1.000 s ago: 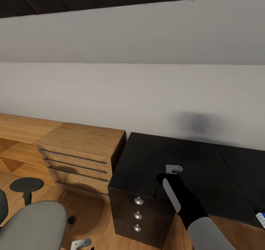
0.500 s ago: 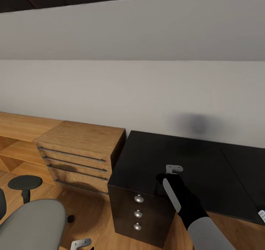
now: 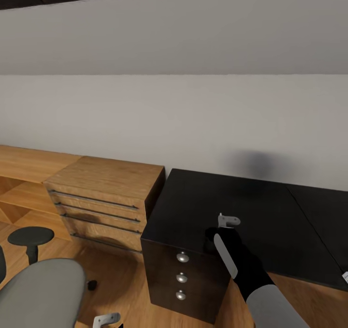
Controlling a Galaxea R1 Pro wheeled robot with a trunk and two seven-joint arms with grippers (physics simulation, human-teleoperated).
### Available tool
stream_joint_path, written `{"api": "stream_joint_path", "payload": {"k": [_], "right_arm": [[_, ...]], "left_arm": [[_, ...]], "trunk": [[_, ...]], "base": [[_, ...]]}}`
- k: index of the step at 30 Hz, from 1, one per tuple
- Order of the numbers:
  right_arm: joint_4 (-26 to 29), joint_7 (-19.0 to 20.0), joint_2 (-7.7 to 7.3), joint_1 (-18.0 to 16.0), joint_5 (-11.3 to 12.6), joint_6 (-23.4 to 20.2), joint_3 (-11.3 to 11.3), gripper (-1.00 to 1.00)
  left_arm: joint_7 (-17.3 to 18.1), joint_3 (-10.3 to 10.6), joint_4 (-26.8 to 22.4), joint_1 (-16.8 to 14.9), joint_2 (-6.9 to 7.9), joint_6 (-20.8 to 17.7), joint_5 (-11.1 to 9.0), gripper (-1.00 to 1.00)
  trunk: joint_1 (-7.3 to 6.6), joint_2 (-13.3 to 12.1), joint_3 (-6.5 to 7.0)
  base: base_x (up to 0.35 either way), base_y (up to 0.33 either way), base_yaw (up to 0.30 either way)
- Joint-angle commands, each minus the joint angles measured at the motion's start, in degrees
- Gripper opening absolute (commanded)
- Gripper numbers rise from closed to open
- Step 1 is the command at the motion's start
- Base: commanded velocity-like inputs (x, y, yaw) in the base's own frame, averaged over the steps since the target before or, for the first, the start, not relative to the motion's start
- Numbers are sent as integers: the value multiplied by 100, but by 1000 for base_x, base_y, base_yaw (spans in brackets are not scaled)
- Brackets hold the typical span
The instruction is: In the bedroom, organize the workspace by keeping the computer under the desk, ensuring the monitor is on the desk, placing the keyboard on the desk next to the monitor, placing the mouse on the desk next to the keyboard, moving the folder from the swivel chair onto the desk next to the mouse, stacking the notebook on top of the folder with the pen on top of the notebook, and positioning the swivel chair next to the desk.
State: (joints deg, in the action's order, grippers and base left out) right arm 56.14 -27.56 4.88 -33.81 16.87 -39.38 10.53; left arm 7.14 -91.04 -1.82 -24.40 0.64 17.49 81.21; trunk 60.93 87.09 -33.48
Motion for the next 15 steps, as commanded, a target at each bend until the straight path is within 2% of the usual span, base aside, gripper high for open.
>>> {"api": "stream_joint_path", "payload": {"k": [1,11,15], "right_arm": [[-15,-56,-4,-2,36,-36,11,100],[-55,-53,-4,-2,36,-39,11,100],[-73,-50,-4,-2,36,-36,11,100]], "left_arm": [[41,-48,-11,-3,-2,9,26,100],[41,-52,-11,-3,-2,9,26,100],[41,-53,-10,-3,-2,9,26,100]], "trunk": [[23,44,-25],[243,445,-205],[243,445,-205]], "base": [[0,0,0],[0,0,0],[0,0,0]]}}
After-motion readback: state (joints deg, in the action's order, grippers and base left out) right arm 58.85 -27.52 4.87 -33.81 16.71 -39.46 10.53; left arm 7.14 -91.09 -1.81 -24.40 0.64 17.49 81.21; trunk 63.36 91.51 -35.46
